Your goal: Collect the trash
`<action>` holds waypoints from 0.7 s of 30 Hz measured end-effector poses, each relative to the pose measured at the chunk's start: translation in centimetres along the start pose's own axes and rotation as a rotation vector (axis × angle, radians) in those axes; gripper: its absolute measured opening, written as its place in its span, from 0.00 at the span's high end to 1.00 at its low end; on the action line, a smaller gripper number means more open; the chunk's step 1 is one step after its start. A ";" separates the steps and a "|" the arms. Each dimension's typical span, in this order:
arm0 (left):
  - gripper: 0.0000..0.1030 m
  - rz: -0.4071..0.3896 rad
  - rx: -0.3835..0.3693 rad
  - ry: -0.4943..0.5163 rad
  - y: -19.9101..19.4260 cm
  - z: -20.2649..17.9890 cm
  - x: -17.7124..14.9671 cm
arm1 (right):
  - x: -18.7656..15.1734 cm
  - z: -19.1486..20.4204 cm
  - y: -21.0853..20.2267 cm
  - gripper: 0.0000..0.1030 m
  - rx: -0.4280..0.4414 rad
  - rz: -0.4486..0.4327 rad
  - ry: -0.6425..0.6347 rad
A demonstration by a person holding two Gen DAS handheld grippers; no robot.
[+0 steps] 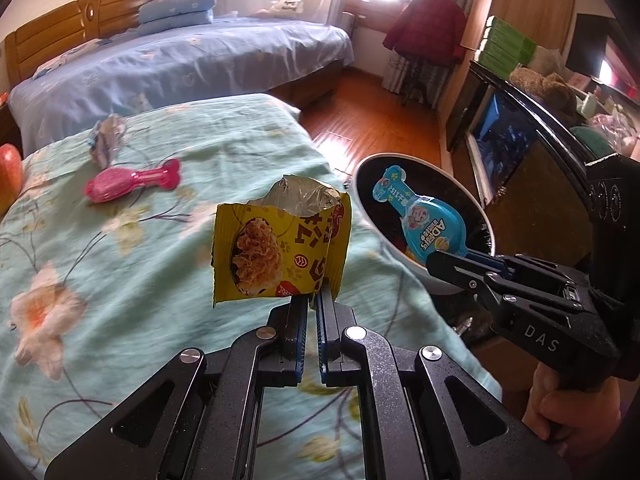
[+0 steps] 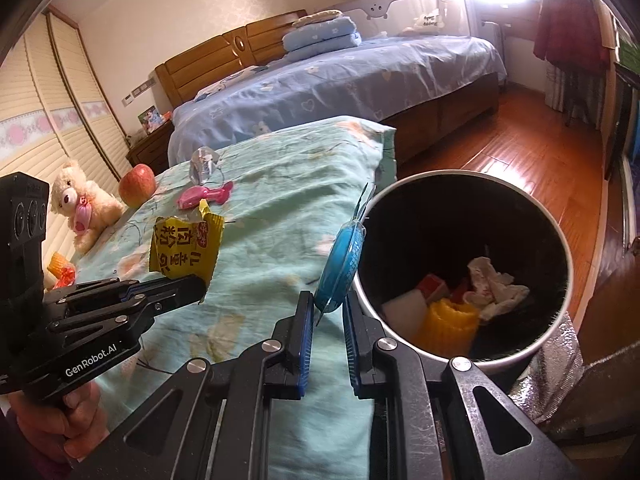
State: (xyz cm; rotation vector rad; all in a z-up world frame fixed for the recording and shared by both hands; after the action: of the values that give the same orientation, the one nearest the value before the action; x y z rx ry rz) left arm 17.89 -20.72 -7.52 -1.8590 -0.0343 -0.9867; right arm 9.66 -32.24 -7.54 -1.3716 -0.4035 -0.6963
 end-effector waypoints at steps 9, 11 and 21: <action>0.96 0.014 -0.032 0.037 1.2 -2.6 0.7 | -0.3 -2.5 -1.2 0.86 -0.032 -0.016 0.040; 0.96 0.016 -0.038 0.046 1.4 -3.1 0.8 | -0.3 -3.0 -1.3 0.86 -0.039 -0.017 0.046; 0.96 0.028 -0.057 0.067 2.4 -4.8 1.3 | -0.5 -4.7 -1.5 0.86 -0.055 -0.017 0.066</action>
State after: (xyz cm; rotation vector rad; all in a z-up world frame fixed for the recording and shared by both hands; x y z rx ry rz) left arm 16.88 -26.11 -7.60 -1.8722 0.0605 -1.0389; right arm 7.66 -36.78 -7.52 -1.3945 -0.3463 -0.7690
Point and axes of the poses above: each gripper's, at about its wrist camera, not at the fingertips, and y roughly the way its jaws point, z to its left, x to its top, the point moved 3 cm from there along y, roughly the way its jaws point, and after that the axes turned 2 degrees about -x, right-handed, at the moved point
